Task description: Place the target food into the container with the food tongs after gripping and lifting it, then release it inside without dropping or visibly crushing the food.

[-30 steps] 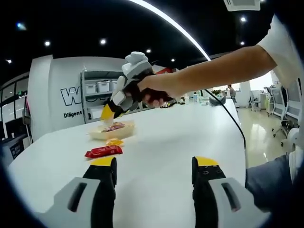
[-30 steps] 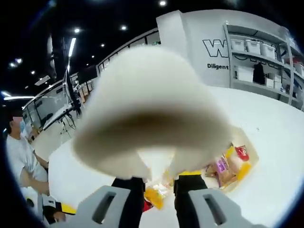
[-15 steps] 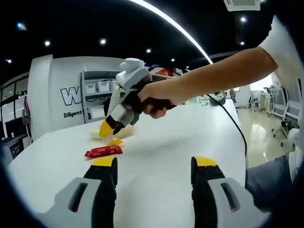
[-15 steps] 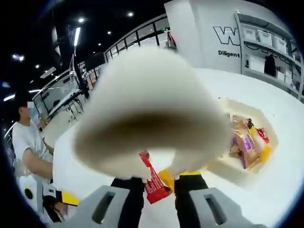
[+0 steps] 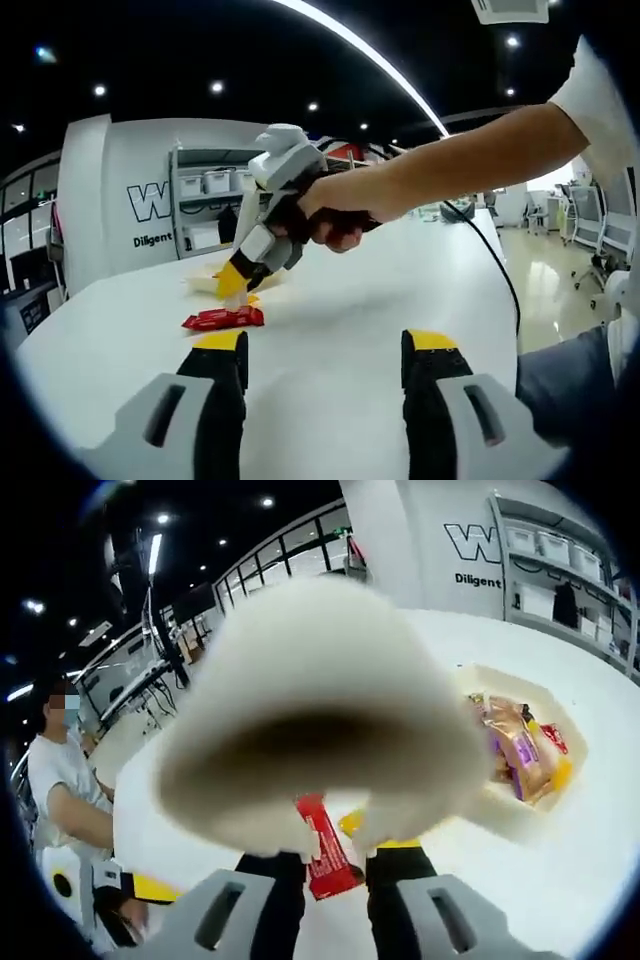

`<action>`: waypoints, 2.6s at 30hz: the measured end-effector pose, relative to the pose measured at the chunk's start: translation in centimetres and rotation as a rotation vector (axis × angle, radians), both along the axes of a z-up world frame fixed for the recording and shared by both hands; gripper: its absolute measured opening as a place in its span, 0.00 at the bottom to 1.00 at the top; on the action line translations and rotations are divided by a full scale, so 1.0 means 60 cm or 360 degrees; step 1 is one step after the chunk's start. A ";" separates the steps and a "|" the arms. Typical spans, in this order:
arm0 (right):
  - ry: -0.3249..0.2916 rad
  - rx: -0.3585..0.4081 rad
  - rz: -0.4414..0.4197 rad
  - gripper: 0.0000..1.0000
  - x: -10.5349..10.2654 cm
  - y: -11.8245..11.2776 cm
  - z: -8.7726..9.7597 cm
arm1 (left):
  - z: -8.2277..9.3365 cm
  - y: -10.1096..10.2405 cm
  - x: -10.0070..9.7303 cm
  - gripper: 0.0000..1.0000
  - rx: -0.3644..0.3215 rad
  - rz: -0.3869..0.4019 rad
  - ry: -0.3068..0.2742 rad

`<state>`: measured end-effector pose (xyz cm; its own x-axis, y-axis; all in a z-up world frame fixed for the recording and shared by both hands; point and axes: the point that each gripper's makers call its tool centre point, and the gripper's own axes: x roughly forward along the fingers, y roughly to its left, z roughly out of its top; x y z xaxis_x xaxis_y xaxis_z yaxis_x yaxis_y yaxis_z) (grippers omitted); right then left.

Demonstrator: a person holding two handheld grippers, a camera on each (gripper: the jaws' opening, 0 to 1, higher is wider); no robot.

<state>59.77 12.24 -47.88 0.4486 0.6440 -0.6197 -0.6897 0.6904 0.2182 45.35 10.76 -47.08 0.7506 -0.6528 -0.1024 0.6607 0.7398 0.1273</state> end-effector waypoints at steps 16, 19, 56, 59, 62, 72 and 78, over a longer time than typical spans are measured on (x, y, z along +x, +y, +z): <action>0.0074 0.0058 -0.0023 0.18 -0.061 -0.038 -0.003 | -0.002 0.001 0.002 0.60 0.0017 -0.0011 -0.0010; 0.0052 0.0079 0.0009 0.18 -0.074 -0.033 0.000 | -0.005 -0.001 0.001 0.59 0.0032 -0.0016 -0.0004; -0.0177 -0.0047 0.0121 0.16 -0.077 0.006 -0.016 | -0.002 -0.006 -0.005 0.58 0.0029 -0.0028 -0.0004; -0.0164 -0.0057 0.0107 0.15 -0.078 0.005 -0.016 | -0.002 -0.008 -0.007 0.58 0.0037 -0.0027 -0.0004; -0.0164 -0.0067 0.0104 0.15 -0.079 0.005 -0.016 | -0.003 -0.006 -0.005 0.58 0.0036 -0.0021 -0.0001; -0.0170 0.0114 -0.0006 0.16 -0.051 -0.018 0.046 | -0.002 -0.007 -0.008 0.57 0.0041 -0.0017 -0.0005; -0.0227 0.0127 -0.0100 0.16 -0.008 -0.051 0.090 | 0.000 -0.007 -0.009 0.58 0.0040 -0.0014 -0.0004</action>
